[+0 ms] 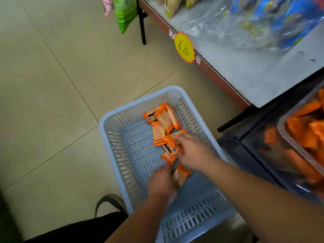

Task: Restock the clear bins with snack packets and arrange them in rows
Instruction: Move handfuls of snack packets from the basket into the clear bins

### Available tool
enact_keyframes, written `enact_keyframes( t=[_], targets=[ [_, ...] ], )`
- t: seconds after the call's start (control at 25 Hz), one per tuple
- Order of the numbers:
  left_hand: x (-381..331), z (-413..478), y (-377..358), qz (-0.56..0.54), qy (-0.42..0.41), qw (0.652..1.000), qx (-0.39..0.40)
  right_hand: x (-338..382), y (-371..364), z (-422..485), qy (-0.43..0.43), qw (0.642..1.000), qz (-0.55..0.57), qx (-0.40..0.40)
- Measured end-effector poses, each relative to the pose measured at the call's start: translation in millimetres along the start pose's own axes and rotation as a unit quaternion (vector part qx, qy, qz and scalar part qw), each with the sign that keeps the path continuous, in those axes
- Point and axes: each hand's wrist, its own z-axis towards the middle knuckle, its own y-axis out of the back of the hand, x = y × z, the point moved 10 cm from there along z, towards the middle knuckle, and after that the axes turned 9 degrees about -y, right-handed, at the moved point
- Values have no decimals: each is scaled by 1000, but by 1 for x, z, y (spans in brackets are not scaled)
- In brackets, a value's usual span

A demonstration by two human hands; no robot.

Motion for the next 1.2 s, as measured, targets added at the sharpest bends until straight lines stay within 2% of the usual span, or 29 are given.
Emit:
enact_keyframes(
  t=[0.12,0.16,0.28,0.36,0.44,0.56,0.64,0.72,0.88,0.96,1.04,1.12,1.2],
  targets=[
    [16,-5,9,9,14,999,39,17,-24,21,33,997,-70,20],
    [22,-8,26,17,33,999,27,18,-30,26,31,994,-100,19],
    [28,-6,109,28,77,994,-73,21,-31,32,27,988,-153,-17],
    [16,15,161,-25,45,986,-158,18,-35,28,30,983,-177,-27],
    [-2,51,189,-42,-20,982,-183,13,-41,19,36,980,-193,-41],
    [-33,108,180,73,-117,984,-110,1,-47,9,46,976,-205,-53],
    [-43,128,161,161,-148,975,-47,-4,-46,4,58,975,-210,-53],
    [-44,133,152,204,-158,965,-35,-5,-51,3,63,972,-221,-42],
    [-46,132,150,149,-143,977,-52,-8,-62,1,40,965,-257,-21],
    [-46,134,150,100,-110,987,-59,-7,-60,2,48,965,-256,-23],
    [-36,134,142,42,-46,997,-34,-7,-52,2,50,972,-228,-16],
    [-24,128,128,68,-16,998,2,-11,-43,1,40,981,-190,-3],
    [-7,118,122,38,-7,999,-18,-10,-37,2,34,985,-168,17]
  ],
)
